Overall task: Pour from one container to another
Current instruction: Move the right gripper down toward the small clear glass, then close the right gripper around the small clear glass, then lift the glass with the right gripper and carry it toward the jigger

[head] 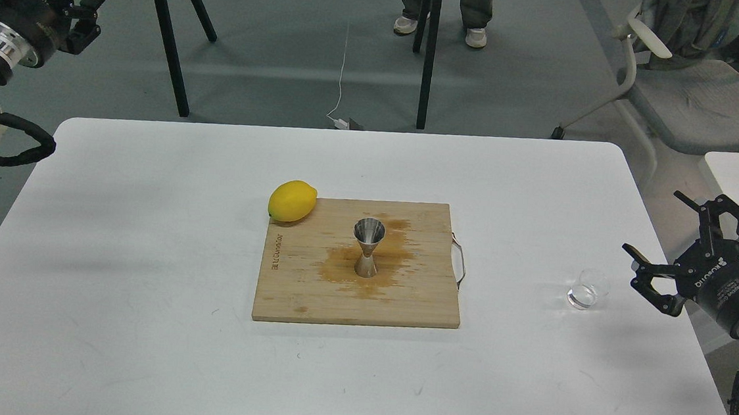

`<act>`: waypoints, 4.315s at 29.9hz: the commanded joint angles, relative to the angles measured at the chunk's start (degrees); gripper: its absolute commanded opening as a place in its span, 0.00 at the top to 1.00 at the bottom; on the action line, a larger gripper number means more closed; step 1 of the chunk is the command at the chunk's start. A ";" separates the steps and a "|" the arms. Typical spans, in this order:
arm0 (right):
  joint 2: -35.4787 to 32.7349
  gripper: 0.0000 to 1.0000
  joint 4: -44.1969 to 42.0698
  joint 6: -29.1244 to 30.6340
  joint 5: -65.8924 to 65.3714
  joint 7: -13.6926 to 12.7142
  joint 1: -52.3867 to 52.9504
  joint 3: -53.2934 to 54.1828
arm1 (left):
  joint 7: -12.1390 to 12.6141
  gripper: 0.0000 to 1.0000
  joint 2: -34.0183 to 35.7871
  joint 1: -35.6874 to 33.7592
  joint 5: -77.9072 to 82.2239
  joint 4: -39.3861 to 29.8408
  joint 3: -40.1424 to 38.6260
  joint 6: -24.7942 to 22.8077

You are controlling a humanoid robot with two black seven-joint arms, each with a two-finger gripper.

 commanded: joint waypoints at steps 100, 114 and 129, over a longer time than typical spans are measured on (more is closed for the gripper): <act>25.38 0.70 -31.79 -17.89 -90.19 -15.65 26.18 -39.85 | 0.00 0.00 3.38 -0.98 -0.09 -0.09 -0.07 0.00; 25.29 0.98 -32.23 -18.15 -90.10 -15.57 27.94 -39.94 | 0.00 0.00 3.46 -0.98 -0.09 -0.09 -0.07 0.00; 21.25 0.98 -19.95 -15.78 -83.79 -14.86 35.58 -39.94 | 0.00 0.00 3.55 -0.98 -0.09 -0.09 -0.07 0.00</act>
